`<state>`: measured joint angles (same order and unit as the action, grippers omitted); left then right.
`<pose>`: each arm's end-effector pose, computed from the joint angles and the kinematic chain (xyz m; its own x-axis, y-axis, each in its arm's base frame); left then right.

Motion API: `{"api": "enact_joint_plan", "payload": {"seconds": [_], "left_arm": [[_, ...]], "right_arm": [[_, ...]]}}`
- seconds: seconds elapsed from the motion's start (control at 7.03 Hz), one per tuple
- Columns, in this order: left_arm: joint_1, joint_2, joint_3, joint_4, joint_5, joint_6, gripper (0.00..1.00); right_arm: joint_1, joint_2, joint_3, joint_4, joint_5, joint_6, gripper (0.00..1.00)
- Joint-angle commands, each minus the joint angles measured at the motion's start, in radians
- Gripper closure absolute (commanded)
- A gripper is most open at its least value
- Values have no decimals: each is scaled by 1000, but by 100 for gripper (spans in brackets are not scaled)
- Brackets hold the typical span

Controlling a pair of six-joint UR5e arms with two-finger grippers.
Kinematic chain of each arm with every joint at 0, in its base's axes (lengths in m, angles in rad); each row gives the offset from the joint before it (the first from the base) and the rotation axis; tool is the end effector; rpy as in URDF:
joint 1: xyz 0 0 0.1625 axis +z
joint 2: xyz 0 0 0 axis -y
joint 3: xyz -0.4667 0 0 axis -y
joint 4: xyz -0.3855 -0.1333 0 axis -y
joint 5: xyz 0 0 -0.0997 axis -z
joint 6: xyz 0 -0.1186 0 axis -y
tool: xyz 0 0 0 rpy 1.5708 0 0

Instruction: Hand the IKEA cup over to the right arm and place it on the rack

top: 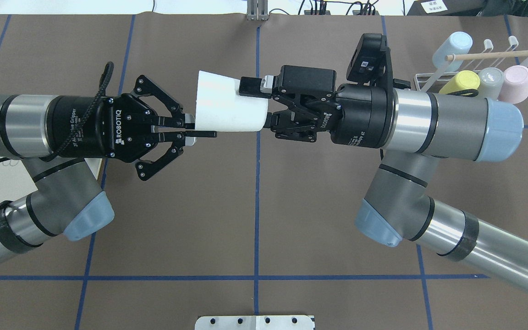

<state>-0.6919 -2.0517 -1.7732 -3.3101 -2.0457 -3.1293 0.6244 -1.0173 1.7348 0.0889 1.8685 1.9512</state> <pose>0.3417 -0.3858 0.1878 -0.3426 -0.8710 -0.3521 -0.5753 0.4908 -0.6543 -0.3824 -0.3970 0.1552 -0.6901 -0.0598 0.7212 -0.1486 0.9871 -0.0604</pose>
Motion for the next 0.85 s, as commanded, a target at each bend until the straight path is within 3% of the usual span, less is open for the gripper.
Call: {"api": "enact_joint_plan", "payload": {"seconds": [0.0, 0.14, 0.28, 0.43, 0.71], "left_arm": [[0, 1, 6, -8, -1, 0, 100], [0, 1, 12, -19, -1, 1, 100], [0, 4, 11, -19, -1, 0, 45], [0, 5, 9, -17, -1, -2, 0], [-1, 7, 5, -16, -2, -3, 0]], "right_arm": [[0, 0, 0, 2, 0, 0, 48], [1, 0, 0, 3, 0, 0, 63], [1, 0, 0, 3, 0, 0, 75], [1, 0, 0, 3, 0, 0, 79], [0, 0, 2, 3, 1, 2, 87]]}}
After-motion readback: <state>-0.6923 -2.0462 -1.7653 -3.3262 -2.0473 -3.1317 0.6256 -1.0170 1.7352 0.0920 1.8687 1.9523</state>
